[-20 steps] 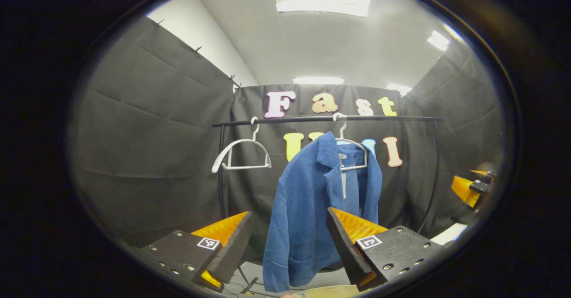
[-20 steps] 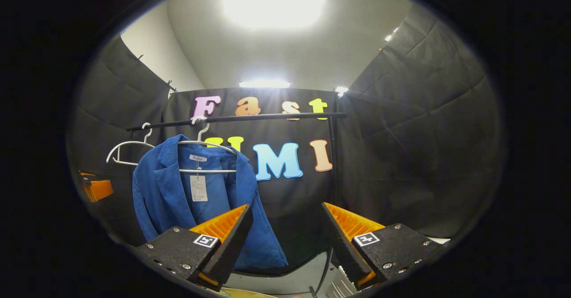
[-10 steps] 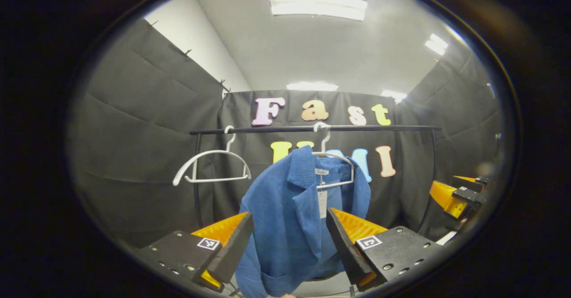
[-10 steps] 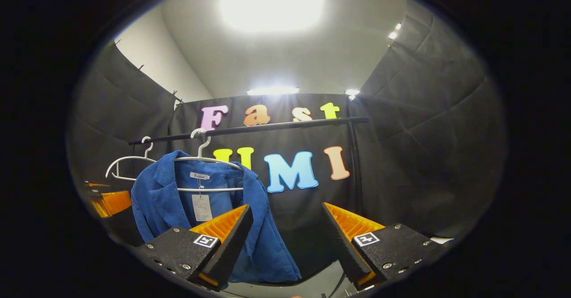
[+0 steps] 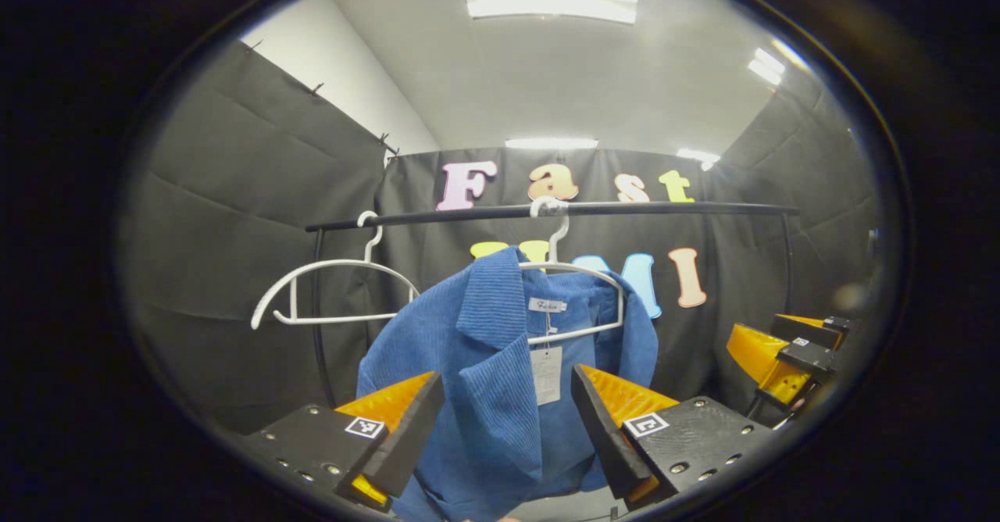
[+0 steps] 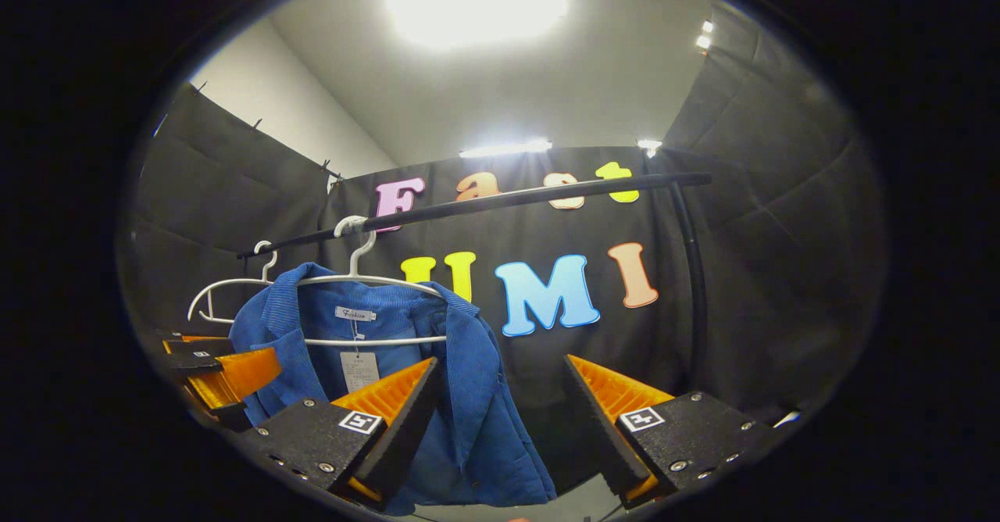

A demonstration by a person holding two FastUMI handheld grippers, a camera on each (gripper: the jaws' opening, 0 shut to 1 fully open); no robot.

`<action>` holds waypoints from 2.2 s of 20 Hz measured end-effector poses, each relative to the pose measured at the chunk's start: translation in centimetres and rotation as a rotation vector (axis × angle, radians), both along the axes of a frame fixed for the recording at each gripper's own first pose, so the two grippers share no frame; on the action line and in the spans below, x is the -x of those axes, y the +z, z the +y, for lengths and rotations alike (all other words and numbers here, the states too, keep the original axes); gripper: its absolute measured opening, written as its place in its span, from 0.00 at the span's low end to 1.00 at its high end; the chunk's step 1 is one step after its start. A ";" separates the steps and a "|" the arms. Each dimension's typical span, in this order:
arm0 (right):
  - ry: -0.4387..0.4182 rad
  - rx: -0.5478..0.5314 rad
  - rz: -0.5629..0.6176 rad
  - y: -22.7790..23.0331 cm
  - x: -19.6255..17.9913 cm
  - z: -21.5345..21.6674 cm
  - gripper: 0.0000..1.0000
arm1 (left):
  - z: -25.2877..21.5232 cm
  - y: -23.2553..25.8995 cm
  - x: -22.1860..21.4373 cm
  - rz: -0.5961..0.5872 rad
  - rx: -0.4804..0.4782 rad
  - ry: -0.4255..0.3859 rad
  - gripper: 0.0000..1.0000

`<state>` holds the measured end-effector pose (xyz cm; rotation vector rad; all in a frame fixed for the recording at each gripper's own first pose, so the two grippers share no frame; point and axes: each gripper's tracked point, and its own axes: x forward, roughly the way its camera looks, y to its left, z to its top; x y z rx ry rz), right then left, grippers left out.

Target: Grasp the clothes on the hanger with both hands and then place them into the laundry hamper below.

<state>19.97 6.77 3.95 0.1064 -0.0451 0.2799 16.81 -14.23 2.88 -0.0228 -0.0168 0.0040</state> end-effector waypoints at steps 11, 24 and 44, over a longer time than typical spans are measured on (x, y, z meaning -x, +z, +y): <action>0.123 -0.048 0.069 -2.4 -7.2 4.2 0.94 | 0.8 -4.3 -5.4 0.100 -0.055 0.211 0.99; 0.197 0.002 0.236 -9.6 -12.3 8.1 0.94 | 3.1 -6.1 -6.9 0.131 -0.090 0.307 0.58; 0.163 0.053 -0.117 1.6 -10.9 6.0 0.00 | 5.0 1.2 -1.7 0.022 -0.157 0.253 0.05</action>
